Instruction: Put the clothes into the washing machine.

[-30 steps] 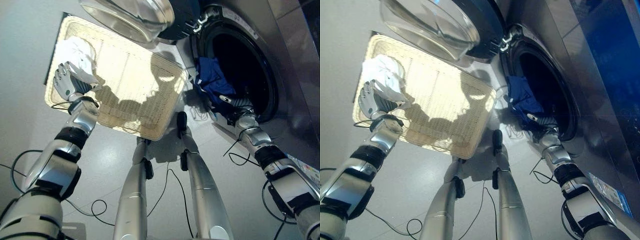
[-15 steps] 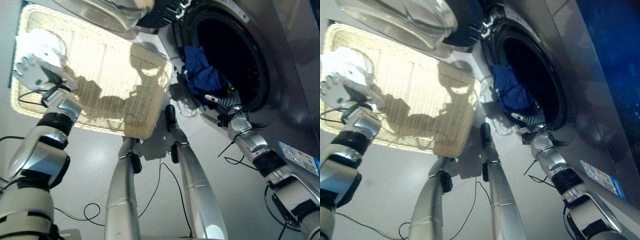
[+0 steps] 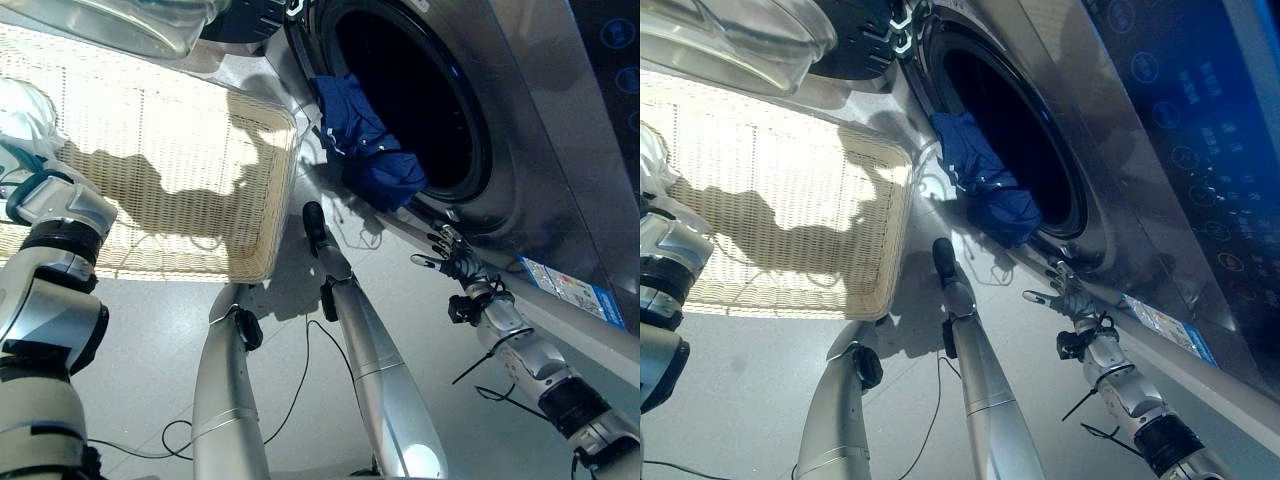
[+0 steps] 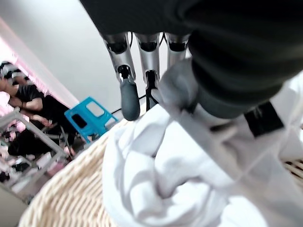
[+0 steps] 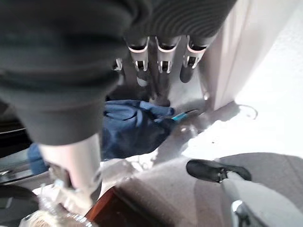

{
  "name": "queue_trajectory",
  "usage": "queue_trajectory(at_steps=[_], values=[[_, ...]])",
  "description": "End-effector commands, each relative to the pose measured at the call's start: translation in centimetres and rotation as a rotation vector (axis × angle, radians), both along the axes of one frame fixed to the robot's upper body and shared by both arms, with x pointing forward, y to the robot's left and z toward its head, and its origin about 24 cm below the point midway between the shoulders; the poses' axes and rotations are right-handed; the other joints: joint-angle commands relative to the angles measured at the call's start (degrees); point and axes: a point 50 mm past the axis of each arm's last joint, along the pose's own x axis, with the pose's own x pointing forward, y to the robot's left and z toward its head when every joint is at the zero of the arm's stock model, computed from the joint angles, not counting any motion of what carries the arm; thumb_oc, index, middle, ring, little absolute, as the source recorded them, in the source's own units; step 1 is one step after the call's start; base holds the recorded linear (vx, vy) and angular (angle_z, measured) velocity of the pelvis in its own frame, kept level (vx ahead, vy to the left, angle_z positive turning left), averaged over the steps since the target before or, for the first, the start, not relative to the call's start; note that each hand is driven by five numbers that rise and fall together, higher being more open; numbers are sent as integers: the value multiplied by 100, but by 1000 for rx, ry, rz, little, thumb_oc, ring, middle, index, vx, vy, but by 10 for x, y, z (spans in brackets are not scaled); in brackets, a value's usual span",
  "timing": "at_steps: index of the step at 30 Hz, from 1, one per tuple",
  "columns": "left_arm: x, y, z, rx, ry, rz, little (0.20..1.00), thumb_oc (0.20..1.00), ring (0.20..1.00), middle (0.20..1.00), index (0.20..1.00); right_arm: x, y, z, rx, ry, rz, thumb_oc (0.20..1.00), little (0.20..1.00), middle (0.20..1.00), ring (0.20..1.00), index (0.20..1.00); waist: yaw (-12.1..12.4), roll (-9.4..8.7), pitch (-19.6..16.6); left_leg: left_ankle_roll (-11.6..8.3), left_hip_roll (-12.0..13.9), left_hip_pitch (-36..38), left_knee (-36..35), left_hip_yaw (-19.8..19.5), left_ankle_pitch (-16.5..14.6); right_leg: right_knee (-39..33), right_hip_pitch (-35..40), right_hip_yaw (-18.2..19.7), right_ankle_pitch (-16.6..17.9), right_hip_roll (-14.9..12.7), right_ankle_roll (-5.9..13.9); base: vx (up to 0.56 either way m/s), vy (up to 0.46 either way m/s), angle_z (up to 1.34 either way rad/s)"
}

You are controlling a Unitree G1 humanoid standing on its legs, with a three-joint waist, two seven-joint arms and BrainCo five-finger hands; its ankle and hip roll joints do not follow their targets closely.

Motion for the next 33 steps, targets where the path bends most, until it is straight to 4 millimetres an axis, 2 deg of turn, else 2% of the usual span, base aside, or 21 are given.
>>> queue_trajectory(at_steps=[1,5,7,9,10,11,15,18,21,23,24,27,33], values=[[1,4,-12,-84,-186,-96,200,200,200,200,200,-3,12,14,62,-66,59,1000,1000,1000,1000,1000,178,-342,-121,-149,-470,504,411,-27,-768,-778,489,-11,311,449,288,-35,-123,5],[11,-8,2,-5,-304,-237,200,200,200,200,200,-4,26,14,80,-60,110,1000,1000,1000,1000,1000,258,-246,-121,-175,-500,814,-45,-130,-509,-743,716,15,189,523,241,-43,-135,17],[22,-27,9,3,-418,-387,200,200,200,200,200,-9,33,13,92,-58,142,1000,1000,1000,1000,1000,353,-123,-121,-195,-519,1036,-394,-215,-291,-704,876,7,85,551,218,-44,-145,24],[25,-34,8,9,-444,-437,200,200,200,200,200,-11,35,11,100,-55,149,1000,1000,1000,1000,1000,391,-71,-121,-202,-526,1130,-529,-246,-209,-694,950,-6,44,555,208,-23,-87,19],[28,-45,7,24,-468,-494,200,200,200,200,200,-12,39,10,108,-56,152,1000,1000,1000,1000,1000,462,-7,-121,-213,-519,1203,-685,-282,-119,-688,1013,-31,6,561,195,-102,-178,15],[33,-66,5,38,-517,-599,200,200,200,200,200,-11,44,14,123,-73,162,1000,1000,1000,1000,1000,573,120,-121,-204,-532,1206,-1032,-309,254,-716,994,-95,106,519,139,-107,-193,11],[34,-95,-12,13,-573,-763,200,200,200,200,200,-12,56,14,120,-103,180,1000,1000,1000,1000,1000,818,328,-121,-224,-492,1501,-1535,-519,517,-697,1299,-222,-28,512,105,-54,-191,7],[30,-133,-37,-143,-643,-1000,200,200,200,200,200,-11,75,24,159,-141,247,1000,1000,1000,1000,1000,1081,571,-121,-273,-436,1898,-2044,-762,757,-663,1678,-435,-201,476,116,-53,-202,19],[20,-154,-44,-166,-624,-1142,200,200,200,200,200,-11,85,23,207,-100,346,1000,1000,1000,1000,1000,1258,707,-121,-294,-409,2155,-2219,-829,844,-617,1937,-596,-320,388,121,-55,-132,27],[17,-157,-46,-184,-613,-1190,200,200,200,200,200,-11,87,24,218,-104,381,1000,1000,1000,1000,1000,1306,730,-121,-298,-401,2212,-2242,-845,858,-611,2004,-641,-339,357,123,-60,-121,19],[11,-172,-51,-212,-570,-1297,200,200,200,200,200,-10,91,29,235,-113,423,1000,1000,1000,1000,1000,1422,786,-121,-309,-412,2279,-2223,-876,878,-527,2111,-780,-407,284,124,-82,-136,16],[2,-192,-56,-228,-489,-1441,200,200,200,200,200,-9,94,36,234,-134,460,1000,1000,1000,1000,1000,1547,857,-121,-320,-418,2281,-2130,-925,895,-340,2183,-895,-505,209,116,-69,-87,16],[-14,-218,-64,-200,-306,-1622,200,200,200,200,200,-11,106,44,194,-160,532,1000,1000,1000,1000,1000,1686,892,-121,-278,-434,2321,-2057,-971,879,-378,2327,-1052,-506,150,115,-50,-74,16]])
